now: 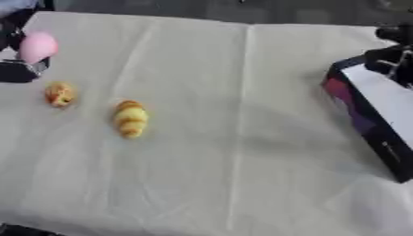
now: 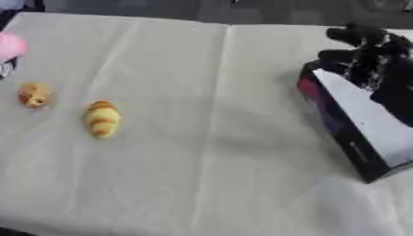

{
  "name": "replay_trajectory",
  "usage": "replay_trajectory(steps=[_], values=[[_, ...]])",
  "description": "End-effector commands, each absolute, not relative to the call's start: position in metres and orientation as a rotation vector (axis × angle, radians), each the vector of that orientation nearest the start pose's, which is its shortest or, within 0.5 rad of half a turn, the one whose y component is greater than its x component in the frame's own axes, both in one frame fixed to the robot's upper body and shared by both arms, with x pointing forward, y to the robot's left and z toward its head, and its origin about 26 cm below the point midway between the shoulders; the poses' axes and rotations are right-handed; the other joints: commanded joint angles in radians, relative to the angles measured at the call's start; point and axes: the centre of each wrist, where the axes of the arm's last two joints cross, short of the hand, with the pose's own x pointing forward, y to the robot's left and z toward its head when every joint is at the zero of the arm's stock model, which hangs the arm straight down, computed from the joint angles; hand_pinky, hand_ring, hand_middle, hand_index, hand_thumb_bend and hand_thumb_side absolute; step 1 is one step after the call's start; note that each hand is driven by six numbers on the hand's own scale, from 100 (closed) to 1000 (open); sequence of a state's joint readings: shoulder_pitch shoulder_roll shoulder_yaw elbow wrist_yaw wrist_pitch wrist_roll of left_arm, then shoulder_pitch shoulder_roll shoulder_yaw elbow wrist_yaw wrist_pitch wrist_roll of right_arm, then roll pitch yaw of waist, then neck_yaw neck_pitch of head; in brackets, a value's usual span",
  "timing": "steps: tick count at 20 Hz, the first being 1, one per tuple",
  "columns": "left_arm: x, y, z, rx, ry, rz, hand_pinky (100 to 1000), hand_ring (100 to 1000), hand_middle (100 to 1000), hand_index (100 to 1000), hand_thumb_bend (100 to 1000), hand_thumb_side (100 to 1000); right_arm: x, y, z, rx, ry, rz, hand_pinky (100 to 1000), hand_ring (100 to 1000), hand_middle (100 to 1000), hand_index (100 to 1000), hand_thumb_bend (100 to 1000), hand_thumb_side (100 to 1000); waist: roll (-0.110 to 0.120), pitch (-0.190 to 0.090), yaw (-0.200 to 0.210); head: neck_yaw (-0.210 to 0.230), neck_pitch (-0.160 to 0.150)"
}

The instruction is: Pick up the objects with one hand, pass them to the other hand, and then place them into the box on the other side of the table.

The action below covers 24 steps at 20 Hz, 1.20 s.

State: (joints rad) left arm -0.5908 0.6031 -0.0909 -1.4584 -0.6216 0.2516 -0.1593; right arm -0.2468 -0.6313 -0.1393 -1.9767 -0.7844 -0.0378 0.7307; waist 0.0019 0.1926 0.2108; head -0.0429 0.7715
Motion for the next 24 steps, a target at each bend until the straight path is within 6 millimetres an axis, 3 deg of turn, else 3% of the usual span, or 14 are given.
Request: replay_trajectory(steps=[1, 7, 11, 16, 24], values=[[0.393, 0.308, 0.216, 1.051, -1.593, -0.891, 743, 599, 476, 434, 196, 100, 0.287, -0.335, 0.263, 0.784, -2.156, 1.050, 1000, 966, 1000, 1000, 100, 470, -0.015, -0.021, 0.002, -0.011, -0.001], [0.397, 0.280, 0.206, 1.008, -1.634, -0.911, 741, 597, 475, 432, 191, 100, 0.291, -0.320, 0.295, 0.903, -2.217, 1.271, 1000, 975, 1000, 1000, 100, 470, -0.023, -0.028, 0.000, -0.022, -0.001], [0.398, 0.259, 0.202, 0.941, -1.700, -0.910, 736, 590, 470, 426, 162, 100, 0.293, -0.307, 0.307, 0.928, -2.202, 1.460, 1000, 977, 1000, 1000, 100, 425, -0.028, -0.029, 0.002, -0.032, -0.001], [0.399, 0.242, 0.198, 0.875, -1.772, -0.905, 735, 589, 472, 426, 160, 100, 0.295, -0.290, 0.317, 0.890, -2.224, 1.634, 1000, 974, 1000, 1000, 100, 327, -0.036, -0.030, 0.000, -0.039, -0.001], [0.403, 0.222, 0.188, 0.849, -1.818, -0.932, 732, 586, 471, 422, 149, 100, 0.309, -0.259, 0.326, 0.880, -2.275, 1.786, 1000, 963, 1000, 1000, 100, 249, -0.047, -0.040, -0.011, -0.050, -0.001]])
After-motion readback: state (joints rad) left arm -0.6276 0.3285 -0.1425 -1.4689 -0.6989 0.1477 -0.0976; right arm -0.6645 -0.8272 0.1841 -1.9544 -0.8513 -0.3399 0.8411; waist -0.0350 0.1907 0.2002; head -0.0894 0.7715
